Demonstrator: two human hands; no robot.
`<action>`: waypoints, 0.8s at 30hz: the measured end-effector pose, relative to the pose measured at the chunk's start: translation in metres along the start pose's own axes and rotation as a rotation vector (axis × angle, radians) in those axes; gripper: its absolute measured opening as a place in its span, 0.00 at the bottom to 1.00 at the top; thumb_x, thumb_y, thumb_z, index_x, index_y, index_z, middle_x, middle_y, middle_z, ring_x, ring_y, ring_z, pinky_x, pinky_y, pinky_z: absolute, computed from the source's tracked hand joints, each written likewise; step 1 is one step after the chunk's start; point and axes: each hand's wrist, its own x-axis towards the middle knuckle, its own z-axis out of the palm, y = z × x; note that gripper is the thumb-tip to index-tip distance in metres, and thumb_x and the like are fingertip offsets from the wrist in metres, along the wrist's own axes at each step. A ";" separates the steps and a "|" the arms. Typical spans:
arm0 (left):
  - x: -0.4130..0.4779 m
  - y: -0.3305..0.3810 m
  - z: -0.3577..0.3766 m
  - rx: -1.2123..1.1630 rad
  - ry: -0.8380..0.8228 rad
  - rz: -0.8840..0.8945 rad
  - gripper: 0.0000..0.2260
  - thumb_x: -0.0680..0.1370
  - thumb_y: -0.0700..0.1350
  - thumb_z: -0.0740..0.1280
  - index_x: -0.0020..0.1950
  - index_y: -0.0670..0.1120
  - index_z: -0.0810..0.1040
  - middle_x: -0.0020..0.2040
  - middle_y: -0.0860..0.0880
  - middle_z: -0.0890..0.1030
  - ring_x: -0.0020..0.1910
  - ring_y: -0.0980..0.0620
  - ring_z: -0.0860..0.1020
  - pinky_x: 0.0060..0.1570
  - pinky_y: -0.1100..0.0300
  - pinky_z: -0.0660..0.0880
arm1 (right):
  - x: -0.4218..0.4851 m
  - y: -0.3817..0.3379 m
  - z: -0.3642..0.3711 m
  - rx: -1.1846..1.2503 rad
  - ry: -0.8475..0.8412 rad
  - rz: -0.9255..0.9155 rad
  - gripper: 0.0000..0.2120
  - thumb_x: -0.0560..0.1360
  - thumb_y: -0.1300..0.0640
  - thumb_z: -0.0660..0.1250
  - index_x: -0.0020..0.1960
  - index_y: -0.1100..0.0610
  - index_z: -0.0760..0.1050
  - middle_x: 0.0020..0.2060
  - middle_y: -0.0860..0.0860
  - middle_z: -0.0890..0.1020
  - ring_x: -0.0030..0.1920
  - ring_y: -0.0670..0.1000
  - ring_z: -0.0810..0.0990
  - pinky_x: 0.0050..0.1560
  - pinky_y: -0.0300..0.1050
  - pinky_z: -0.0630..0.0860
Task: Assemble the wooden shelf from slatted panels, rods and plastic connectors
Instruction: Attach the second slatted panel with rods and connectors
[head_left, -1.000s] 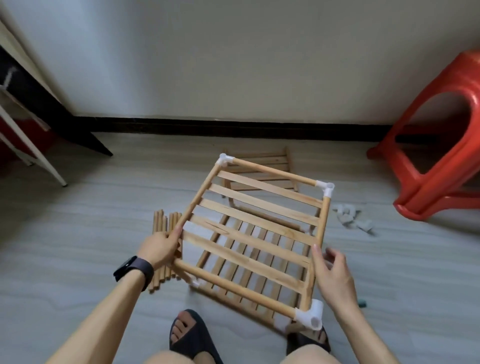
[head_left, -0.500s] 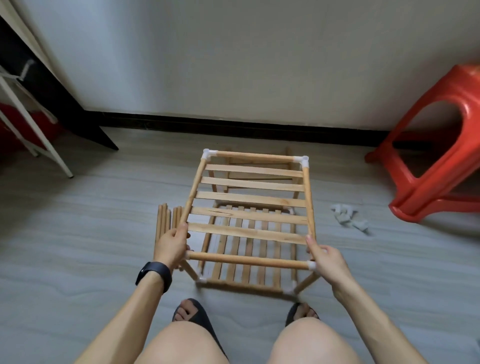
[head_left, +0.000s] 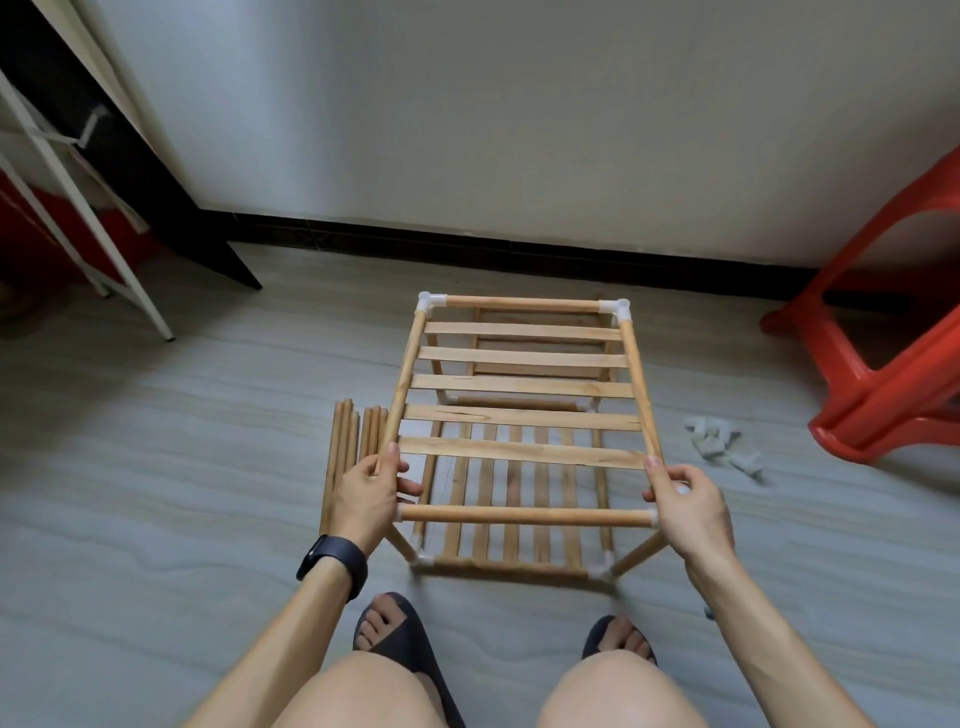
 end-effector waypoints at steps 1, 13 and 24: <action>-0.001 0.002 0.003 0.001 0.022 -0.003 0.19 0.83 0.58 0.57 0.49 0.45 0.79 0.36 0.47 0.85 0.37 0.51 0.82 0.37 0.57 0.74 | 0.000 0.002 0.003 0.012 0.013 0.005 0.16 0.80 0.39 0.62 0.48 0.51 0.77 0.40 0.47 0.83 0.44 0.50 0.78 0.42 0.48 0.71; -0.004 0.002 0.005 0.156 0.131 0.023 0.23 0.83 0.60 0.57 0.40 0.44 0.78 0.34 0.49 0.74 0.35 0.51 0.72 0.34 0.58 0.67 | 0.004 0.003 0.005 -0.124 0.042 0.068 0.27 0.78 0.35 0.60 0.36 0.55 0.81 0.34 0.51 0.82 0.40 0.54 0.79 0.44 0.51 0.73; -0.003 0.005 0.004 0.189 0.103 0.045 0.26 0.83 0.61 0.55 0.46 0.40 0.78 0.37 0.47 0.74 0.36 0.51 0.72 0.35 0.58 0.68 | -0.002 0.008 0.008 0.153 0.036 -0.016 0.24 0.80 0.35 0.58 0.44 0.54 0.79 0.34 0.50 0.76 0.38 0.52 0.74 0.39 0.49 0.70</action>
